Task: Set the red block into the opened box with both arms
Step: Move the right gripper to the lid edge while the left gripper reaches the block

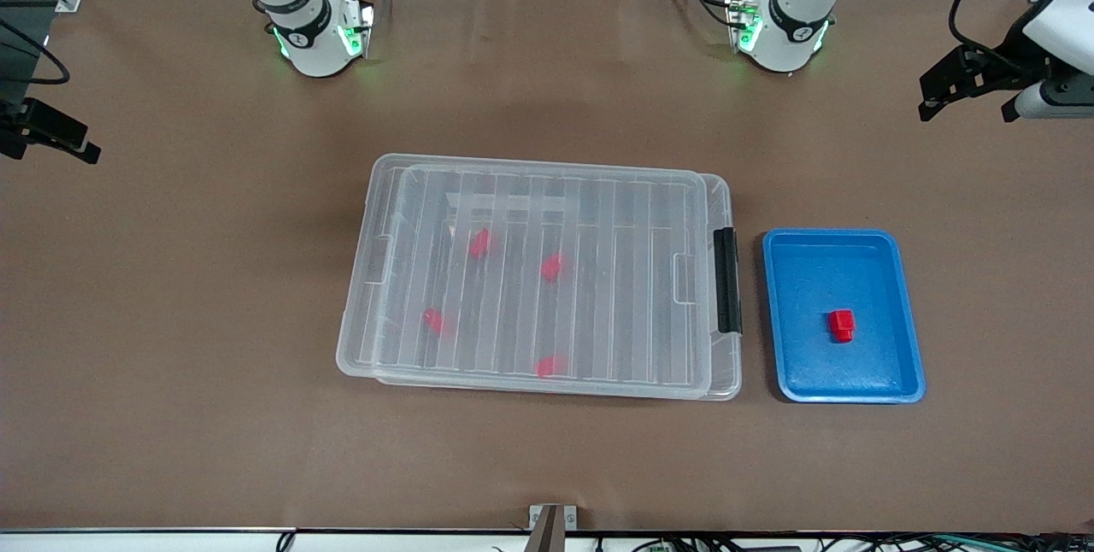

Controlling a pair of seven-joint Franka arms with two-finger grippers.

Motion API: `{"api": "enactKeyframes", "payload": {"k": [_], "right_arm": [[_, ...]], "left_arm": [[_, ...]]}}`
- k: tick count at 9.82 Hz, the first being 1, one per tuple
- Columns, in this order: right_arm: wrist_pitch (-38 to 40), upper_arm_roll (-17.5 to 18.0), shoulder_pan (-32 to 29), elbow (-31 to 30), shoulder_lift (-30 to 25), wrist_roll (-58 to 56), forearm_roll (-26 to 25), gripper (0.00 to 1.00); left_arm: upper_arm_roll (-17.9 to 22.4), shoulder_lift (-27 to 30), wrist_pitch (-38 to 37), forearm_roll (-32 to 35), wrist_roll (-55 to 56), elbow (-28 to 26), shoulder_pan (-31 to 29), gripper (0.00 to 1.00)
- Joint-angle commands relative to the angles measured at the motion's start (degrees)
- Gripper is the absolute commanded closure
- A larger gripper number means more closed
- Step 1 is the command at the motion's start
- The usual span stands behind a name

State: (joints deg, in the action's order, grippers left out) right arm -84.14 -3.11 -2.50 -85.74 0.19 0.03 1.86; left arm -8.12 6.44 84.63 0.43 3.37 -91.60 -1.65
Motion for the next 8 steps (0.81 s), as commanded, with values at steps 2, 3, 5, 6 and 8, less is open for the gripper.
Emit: {"api": "enactKeyframes", "payload": {"k": [2,3,5,6,8], "right_arm": [[0.38,1.09,-0.84,0.22,-0.36,0.85,-0.98,0.0],[0.03,1.17,-0.31,0.22,-0.28,1.03,-0.98,0.0],[-1.02,1.52,4.67,0.14,0.94,2.86,-0.89,0.0],[-1.98,2.4,7.92,-0.21,3.04,6.88,-0.89,0.0],[-7.15,3.46,13.9,-0.57,10.14,12.87,-0.8,0.0]], "left_arm": [[-0.23,-2.74,-1.04,1.76,-0.91,0.89,-0.19,0.0],[-0.15,-4.58,-0.35,2.55,-1.0,0.89,-0.28,0.0],[-0.23,-13.43,4.03,2.55,-1.44,0.55,-2.73,0.0],[-0.23,-16.34,6.93,2.56,-1.18,0.02,-2.92,0.0],[-0.23,-22.75,12.28,2.56,-0.56,0.02,-4.32,0.0]]}}
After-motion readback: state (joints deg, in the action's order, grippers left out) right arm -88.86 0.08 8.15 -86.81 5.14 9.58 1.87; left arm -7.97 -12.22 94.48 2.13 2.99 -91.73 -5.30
